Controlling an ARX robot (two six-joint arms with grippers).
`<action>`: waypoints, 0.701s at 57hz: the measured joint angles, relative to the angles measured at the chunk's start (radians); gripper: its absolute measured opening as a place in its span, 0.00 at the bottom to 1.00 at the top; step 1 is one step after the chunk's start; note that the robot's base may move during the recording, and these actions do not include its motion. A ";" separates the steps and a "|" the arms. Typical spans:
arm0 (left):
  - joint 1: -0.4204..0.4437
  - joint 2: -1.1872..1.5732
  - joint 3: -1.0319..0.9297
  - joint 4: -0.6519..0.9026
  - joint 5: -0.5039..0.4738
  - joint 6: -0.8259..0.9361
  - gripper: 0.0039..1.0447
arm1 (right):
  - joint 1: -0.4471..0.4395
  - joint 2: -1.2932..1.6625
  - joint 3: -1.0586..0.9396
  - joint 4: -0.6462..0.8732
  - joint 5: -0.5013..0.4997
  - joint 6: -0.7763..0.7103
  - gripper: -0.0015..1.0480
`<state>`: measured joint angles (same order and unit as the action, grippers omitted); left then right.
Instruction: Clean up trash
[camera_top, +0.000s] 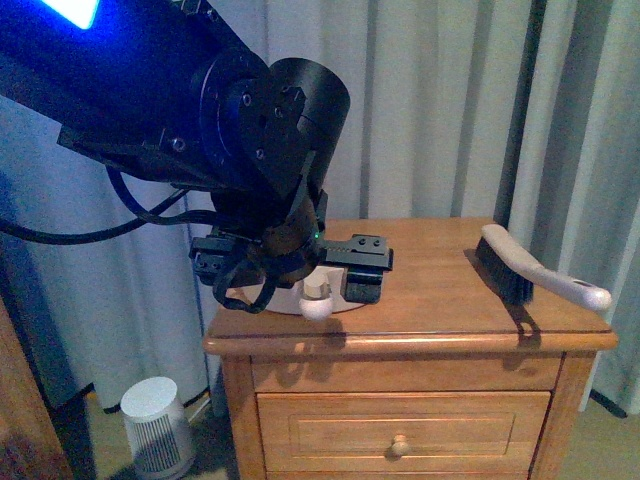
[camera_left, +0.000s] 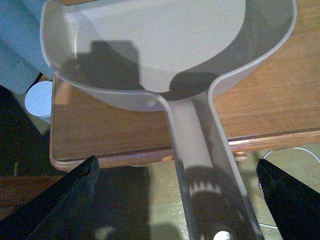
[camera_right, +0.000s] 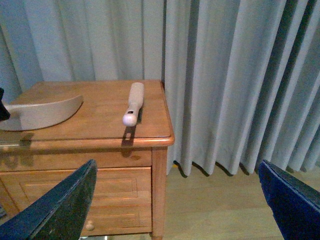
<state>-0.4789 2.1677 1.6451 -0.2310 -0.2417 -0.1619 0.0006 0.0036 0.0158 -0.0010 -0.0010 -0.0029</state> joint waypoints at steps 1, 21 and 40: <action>0.000 0.000 0.000 0.000 0.000 0.000 0.93 | 0.000 0.000 0.000 0.000 0.000 0.000 0.93; 0.011 0.015 0.002 0.000 0.006 0.001 0.93 | 0.000 0.000 0.000 0.000 0.000 0.000 0.93; 0.011 0.028 0.002 0.000 0.006 0.001 0.93 | 0.000 0.000 0.000 0.000 0.000 0.000 0.93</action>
<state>-0.4679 2.1960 1.6474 -0.2310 -0.2356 -0.1612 0.0006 0.0036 0.0158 -0.0010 -0.0010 -0.0029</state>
